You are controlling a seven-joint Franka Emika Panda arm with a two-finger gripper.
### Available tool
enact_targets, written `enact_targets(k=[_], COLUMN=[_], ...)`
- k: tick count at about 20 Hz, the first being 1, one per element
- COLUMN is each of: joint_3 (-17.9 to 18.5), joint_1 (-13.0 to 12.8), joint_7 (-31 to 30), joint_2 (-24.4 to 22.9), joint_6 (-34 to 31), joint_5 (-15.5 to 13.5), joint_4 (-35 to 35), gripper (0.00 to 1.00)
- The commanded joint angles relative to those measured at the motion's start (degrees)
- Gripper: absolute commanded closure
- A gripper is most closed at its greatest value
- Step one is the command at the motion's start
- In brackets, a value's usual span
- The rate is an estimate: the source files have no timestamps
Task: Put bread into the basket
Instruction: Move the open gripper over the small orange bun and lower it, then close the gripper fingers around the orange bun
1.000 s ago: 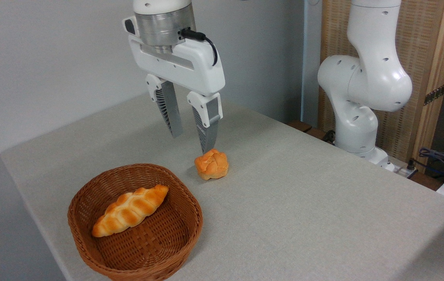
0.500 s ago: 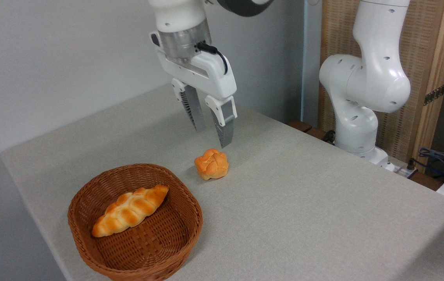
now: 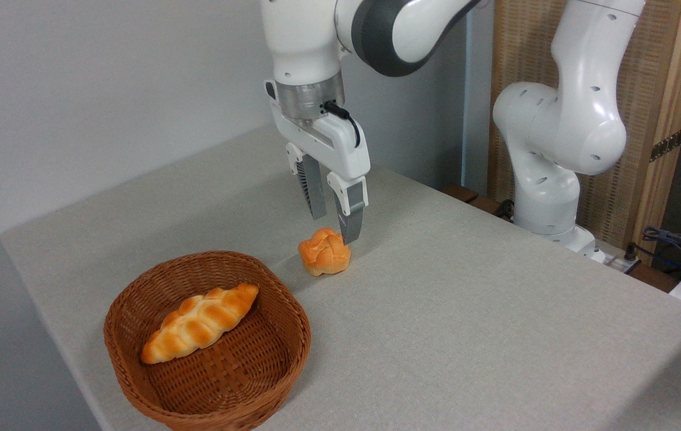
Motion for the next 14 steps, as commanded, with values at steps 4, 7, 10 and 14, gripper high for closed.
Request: enact_targets(k=[4, 7, 10, 14], joint_3=[2.4, 2.4, 2.4, 2.4], joint_1=[-4.0, -4.0, -4.1, -4.2], joint_7=[-0.7, -0.7, -0.3, 0.1], joint_2=[-1.7, -1.6, -1.5, -1.2], joint_6=[9.1, 9.6, 10.2, 11.9], joint_5=[-4.7, -4.7, -4.7, -4.5], joint_4=[-5.7, -6.1, -6.7, -7.9], gripper=[0.0, 0.0, 0.0, 0.0])
